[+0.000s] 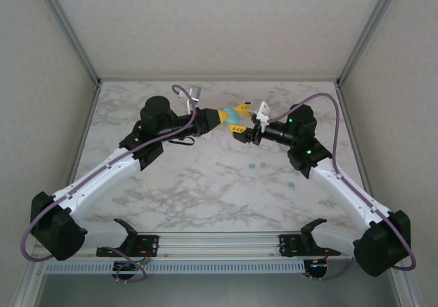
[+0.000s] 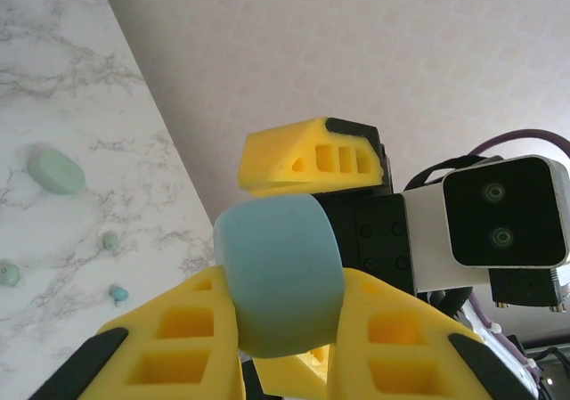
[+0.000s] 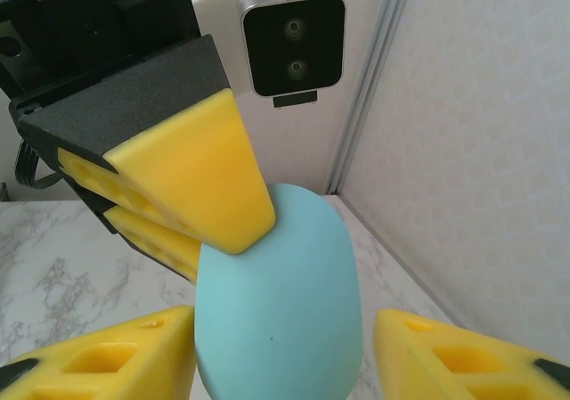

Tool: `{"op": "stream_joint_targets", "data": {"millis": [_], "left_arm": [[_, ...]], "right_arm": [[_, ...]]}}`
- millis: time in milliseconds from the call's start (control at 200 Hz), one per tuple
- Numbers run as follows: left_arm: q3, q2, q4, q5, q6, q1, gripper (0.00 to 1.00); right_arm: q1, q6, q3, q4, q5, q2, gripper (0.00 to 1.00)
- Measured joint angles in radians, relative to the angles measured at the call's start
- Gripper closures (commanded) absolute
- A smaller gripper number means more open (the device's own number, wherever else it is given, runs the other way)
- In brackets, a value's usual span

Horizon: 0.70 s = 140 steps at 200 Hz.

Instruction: Insert the wireless bluetooth earbuds into the charging case

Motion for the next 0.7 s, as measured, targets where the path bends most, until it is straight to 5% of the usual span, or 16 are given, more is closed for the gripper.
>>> {"op": "stream_joint_targets", "data": {"millis": [225, 325, 385, 456, 701], "left_arm": [[0.000, 0.000, 0.003, -0.001, 0.001, 0.000, 0.78], [0.000, 0.000, 0.000, -0.001, 0.010, 0.001, 0.65], [0.000, -0.002, -0.006, -0.004, 0.023, 0.001, 0.44], [0.000, -0.009, -0.035, -0.005, 0.046, 0.001, 0.38], [0.009, -0.117, -0.261, -0.126, 0.362, 0.003, 0.31]], "right_arm": [[0.004, -0.003, 0.004, -0.005, 0.001, 0.000, 0.59], [0.004, -0.003, 0.010, -0.019, 0.000, 0.000, 0.60], [0.005, -0.002, 0.015, -0.029, 0.000, 0.000, 0.62], [0.005, 0.004, 0.024, -0.045, 0.000, 0.000, 0.62], [-0.001, 0.055, 0.167, -0.240, -0.058, 0.045, 0.62]]}}
